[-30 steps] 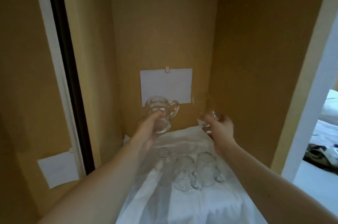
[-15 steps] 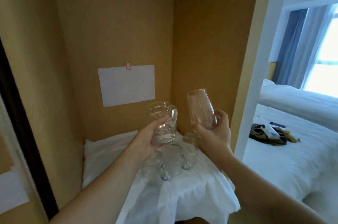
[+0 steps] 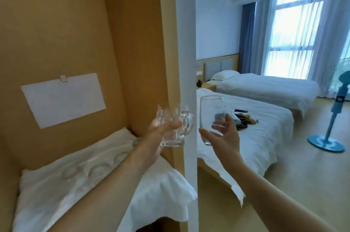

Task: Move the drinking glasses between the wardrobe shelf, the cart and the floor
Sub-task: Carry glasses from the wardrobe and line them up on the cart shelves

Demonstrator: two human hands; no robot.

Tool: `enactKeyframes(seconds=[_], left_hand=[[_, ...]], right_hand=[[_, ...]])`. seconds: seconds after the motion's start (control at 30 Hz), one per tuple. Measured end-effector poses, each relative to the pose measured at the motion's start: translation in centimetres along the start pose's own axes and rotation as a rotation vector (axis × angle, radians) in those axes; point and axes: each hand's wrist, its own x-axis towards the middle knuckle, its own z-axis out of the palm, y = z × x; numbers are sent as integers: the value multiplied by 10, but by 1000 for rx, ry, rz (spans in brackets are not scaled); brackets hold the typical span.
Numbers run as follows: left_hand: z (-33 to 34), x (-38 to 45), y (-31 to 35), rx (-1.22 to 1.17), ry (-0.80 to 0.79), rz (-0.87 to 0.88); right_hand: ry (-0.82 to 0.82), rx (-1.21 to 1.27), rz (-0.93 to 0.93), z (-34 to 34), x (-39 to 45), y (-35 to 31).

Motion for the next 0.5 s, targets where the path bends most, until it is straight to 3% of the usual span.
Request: enactKeyframes(seconds=[0.2, 0.5], left_hand=[[111, 22, -44, -75, -130, -108], [277, 31, -102, 19, -379, -182]], right_hand=[[108, -110, -3, -124, 1, 3], [290, -145, 84, -296, 2, 5]])
